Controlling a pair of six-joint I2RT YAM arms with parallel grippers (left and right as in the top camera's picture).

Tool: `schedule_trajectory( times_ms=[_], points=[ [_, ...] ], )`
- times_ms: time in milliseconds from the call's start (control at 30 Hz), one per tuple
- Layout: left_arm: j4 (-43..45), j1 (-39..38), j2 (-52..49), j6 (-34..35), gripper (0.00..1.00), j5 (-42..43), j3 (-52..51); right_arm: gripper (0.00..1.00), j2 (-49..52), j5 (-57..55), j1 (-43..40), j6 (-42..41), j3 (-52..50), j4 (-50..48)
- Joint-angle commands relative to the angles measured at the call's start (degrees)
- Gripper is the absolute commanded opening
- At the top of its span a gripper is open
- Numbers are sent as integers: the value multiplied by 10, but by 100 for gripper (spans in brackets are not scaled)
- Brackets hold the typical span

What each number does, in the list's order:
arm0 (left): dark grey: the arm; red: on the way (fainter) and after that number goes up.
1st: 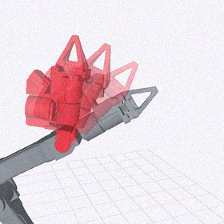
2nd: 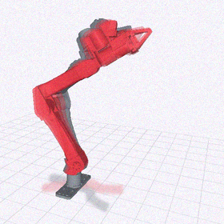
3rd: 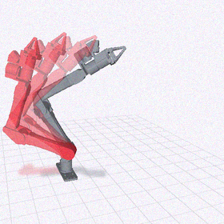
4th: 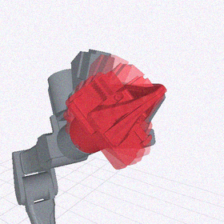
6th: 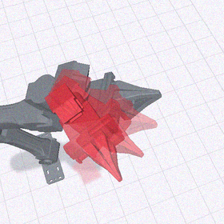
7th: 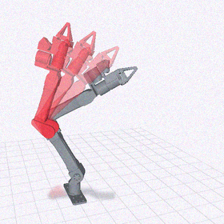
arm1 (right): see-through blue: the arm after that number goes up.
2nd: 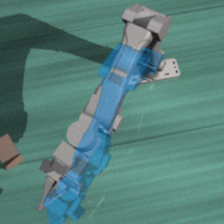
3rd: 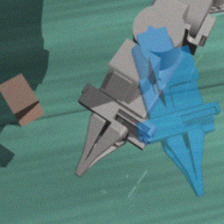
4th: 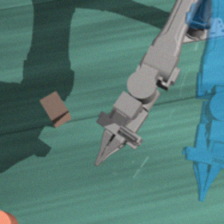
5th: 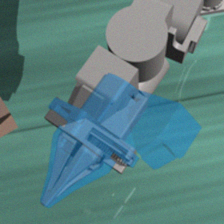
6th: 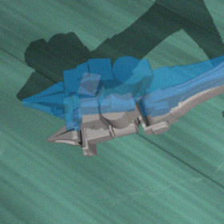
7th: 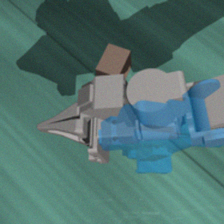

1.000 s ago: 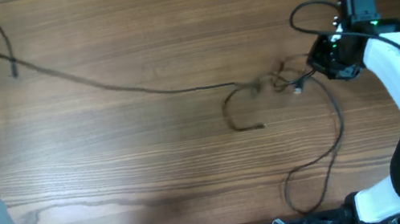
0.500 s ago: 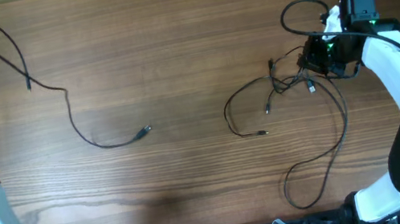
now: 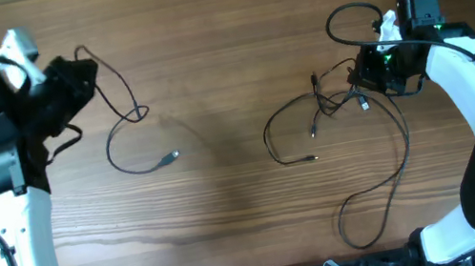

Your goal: Untangle cables

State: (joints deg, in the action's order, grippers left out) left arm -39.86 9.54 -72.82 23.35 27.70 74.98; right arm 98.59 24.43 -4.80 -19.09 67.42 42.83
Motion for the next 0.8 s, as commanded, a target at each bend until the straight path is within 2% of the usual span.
schedule_trajectory(
  times_ms=[0, 167, 333, 433, 567, 667, 767],
  points=[
    [-57, -56, -13, -116, 4, -256, 104, 4, 9, 10, 1, 15, -5, 3],
    [-71, -41, -48, -140, 4, -300, 203, 4, 9, 10, 1, 15, -5, 3],
    [-60, 38, -72, -139, 4, -407, 309, 4, 9, 9, 2, 15, -5, 4],
    [-11, 99, -72, -100, 4, -411, 332, 4, 9, 9, 1, 24, -5, 5],
    [45, 181, -72, -47, 4, -485, 339, 4, 9, 0, 1, 26, -5, 10],
    [46, 214, -77, -47, 4, -558, 339, 4, 9, 0, 1, 26, -5, 10],
    [31, 228, -93, -36, 4, -559, 339, 4, 9, 0, 1, 26, -5, 9]
  ],
)
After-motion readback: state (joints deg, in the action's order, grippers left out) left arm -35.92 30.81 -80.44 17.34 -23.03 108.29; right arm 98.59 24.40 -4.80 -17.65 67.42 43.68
